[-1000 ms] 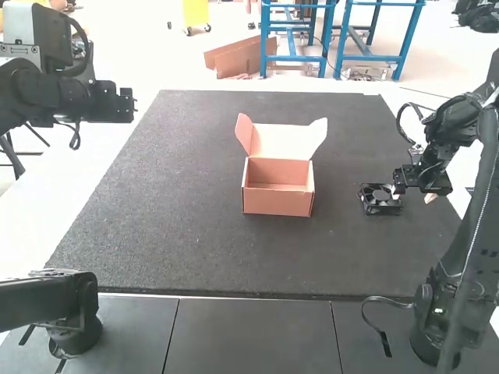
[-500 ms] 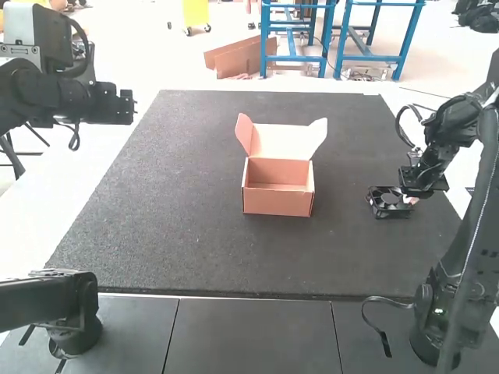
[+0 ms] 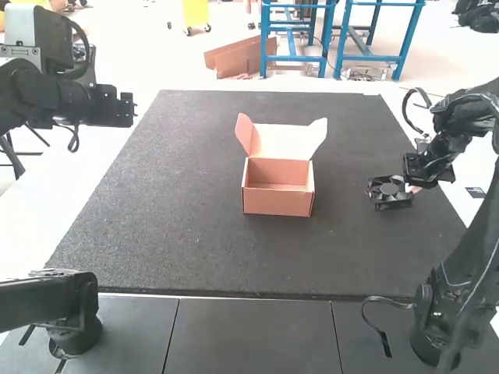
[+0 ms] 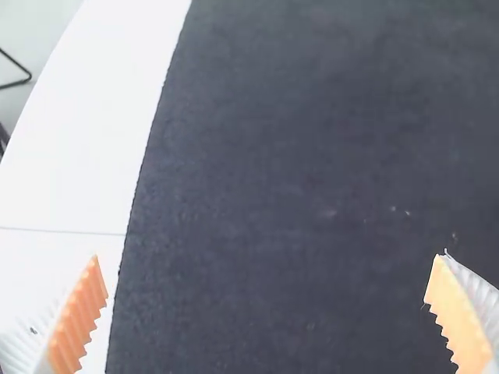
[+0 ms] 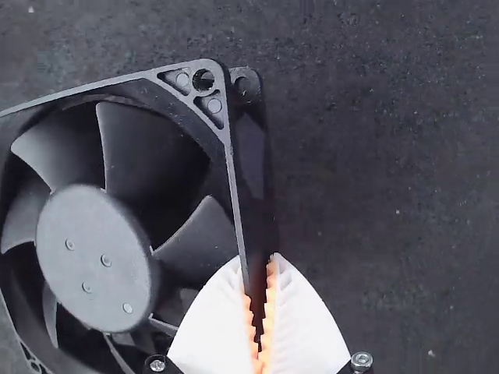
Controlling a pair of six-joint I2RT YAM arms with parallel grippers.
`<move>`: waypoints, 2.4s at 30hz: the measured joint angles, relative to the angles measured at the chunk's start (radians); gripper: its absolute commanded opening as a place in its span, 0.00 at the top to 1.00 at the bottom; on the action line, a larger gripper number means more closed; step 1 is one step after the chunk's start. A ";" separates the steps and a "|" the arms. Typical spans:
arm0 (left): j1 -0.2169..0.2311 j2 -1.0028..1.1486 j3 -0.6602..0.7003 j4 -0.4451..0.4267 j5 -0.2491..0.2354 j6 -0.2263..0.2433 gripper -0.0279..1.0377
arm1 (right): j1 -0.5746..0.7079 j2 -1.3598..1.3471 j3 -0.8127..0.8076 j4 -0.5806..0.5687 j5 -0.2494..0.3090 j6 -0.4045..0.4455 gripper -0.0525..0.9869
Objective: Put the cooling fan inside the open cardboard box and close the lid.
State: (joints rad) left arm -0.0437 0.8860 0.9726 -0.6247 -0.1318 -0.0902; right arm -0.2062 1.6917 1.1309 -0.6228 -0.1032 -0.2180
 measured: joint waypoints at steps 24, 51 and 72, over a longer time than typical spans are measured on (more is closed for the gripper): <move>-0.074 -0.130 -0.103 -0.007 0.001 0.008 0.06 | 0.456 -0.472 -0.026 -0.261 -0.068 0.640 0.95; -0.074 -0.265 -0.159 -0.089 0.001 0.008 0.06 | 0.716 -0.064 0.205 -0.050 -0.045 0.805 0.95; -0.074 -0.266 -0.159 -0.085 0.000 0.008 0.06 | 0.716 0.141 0.184 0.098 0.071 0.688 0.95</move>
State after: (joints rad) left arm -0.1177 0.6205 0.8135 -0.7101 -0.1314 -0.0826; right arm 0.5095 1.8324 1.3148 -0.5243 -0.0322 0.4698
